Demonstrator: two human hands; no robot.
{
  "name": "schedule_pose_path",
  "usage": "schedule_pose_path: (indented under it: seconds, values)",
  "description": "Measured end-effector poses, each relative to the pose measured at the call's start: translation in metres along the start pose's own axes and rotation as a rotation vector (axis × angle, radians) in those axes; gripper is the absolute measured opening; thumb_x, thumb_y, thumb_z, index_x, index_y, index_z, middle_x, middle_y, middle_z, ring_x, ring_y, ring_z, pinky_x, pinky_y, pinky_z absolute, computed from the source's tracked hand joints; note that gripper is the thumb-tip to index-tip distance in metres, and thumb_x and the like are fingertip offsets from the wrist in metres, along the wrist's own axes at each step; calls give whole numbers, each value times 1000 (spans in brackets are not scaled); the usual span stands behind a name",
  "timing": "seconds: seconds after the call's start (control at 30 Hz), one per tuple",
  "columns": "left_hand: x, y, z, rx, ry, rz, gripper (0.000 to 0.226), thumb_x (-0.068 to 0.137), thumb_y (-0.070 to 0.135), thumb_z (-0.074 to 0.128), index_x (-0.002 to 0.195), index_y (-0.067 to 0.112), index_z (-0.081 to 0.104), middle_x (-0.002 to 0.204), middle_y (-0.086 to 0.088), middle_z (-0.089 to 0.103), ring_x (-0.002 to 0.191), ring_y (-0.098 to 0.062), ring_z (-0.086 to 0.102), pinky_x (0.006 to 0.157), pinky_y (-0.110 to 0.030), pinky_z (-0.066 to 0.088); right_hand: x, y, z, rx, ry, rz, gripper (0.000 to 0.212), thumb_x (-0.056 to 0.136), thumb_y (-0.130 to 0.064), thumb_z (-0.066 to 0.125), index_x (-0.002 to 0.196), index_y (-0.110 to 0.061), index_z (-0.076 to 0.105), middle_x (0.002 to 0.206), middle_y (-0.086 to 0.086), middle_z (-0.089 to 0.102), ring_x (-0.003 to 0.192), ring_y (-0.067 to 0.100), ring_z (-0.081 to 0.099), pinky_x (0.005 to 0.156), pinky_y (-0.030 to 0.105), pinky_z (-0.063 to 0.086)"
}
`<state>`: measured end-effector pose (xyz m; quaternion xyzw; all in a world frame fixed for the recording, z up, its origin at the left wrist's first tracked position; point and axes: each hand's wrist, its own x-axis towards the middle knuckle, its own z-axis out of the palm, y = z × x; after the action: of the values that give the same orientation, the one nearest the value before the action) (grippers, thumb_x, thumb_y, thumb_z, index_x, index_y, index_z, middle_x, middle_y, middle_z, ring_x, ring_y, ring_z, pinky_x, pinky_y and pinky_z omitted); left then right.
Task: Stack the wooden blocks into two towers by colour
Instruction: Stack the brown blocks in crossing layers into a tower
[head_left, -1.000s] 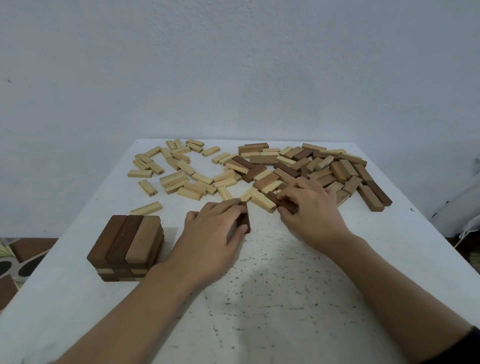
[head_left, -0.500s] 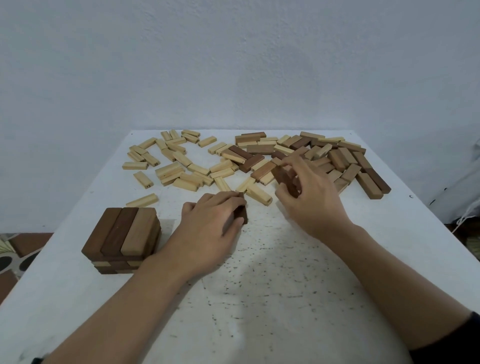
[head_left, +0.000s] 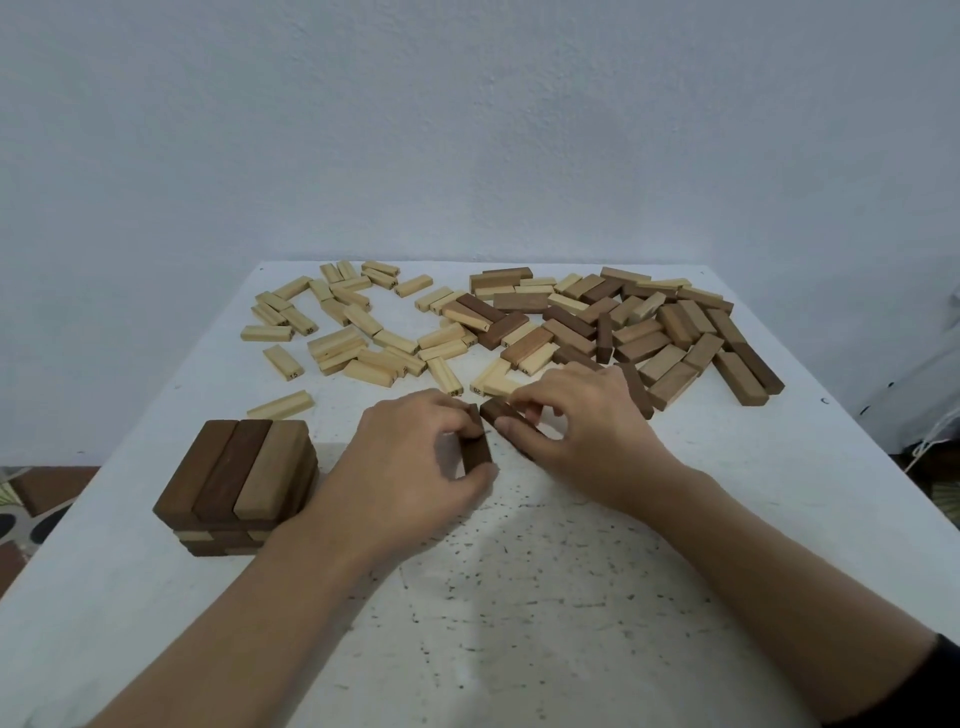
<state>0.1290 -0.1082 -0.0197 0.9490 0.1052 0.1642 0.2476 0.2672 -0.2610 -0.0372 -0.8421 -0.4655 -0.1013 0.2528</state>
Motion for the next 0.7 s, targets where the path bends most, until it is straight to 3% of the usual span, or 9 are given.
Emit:
schedule_pose_path:
  seconds: [0.1,0.17,0.23,0.27,0.33,0.4,0.47,0.63,0.7]
  values:
    - [-1,0,1,-29,-16,16,35,82,48,76,114,34,72,111,18,64,101,-1,56,89,-17,44,1,-3,-1,74,-18,-6,40,96,-53,45,91,-28,76,78,-15,69,82,8,61,86,44,42]
    - [-2,0,1,-48,-44,14,39,87,51,71,124,40,66,115,19,59,105,-2,54,95,-31,47,2,-2,-3,156,10,-10,27,98,-40,55,101,-28,78,79,-19,70,79,7,64,81,36,50]
    - [-2,0,3,-18,-90,19,39,94,50,62,133,45,59,127,19,52,118,-4,47,105,-35,38,4,6,-8,170,107,64,20,97,-27,61,108,-23,77,84,-20,69,79,2,64,75,18,48]
    - [-2,-1,4,10,-110,22,38,97,50,58,136,47,57,133,19,47,124,-5,43,107,-34,30,5,11,-12,154,159,114,19,97,-22,62,108,-21,77,88,-17,69,83,2,62,76,17,48]
    - [-1,-2,6,45,-132,29,37,101,49,52,138,49,56,139,18,41,130,-4,37,105,-32,21,6,25,-19,60,203,203,19,97,-19,59,108,-17,74,99,-9,69,99,12,58,88,30,46]
    - [0,-3,8,41,-128,38,36,101,47,52,137,48,56,139,19,41,130,-3,37,105,-33,20,7,38,-23,-72,121,293,26,99,-22,55,119,-18,71,112,-4,64,116,21,49,97,38,39]
    - [1,-4,9,37,-126,38,36,102,44,53,138,47,57,138,19,41,130,-3,38,103,-33,19,6,44,-22,-157,21,337,31,102,-29,51,127,-18,67,121,-3,59,123,22,41,97,42,33]
    - [1,-6,10,25,-127,41,37,101,44,55,137,44,58,137,18,42,128,-5,39,103,-36,24,9,40,-18,-227,50,330,24,100,-27,51,110,-18,71,108,-1,63,114,22,49,87,39,26]
    - [0,-6,8,18,-133,42,38,99,47,57,137,44,58,136,19,42,126,-4,38,105,-36,25,8,36,-17,-198,61,310,22,99,-24,51,114,-22,67,100,0,63,108,24,52,87,40,29]
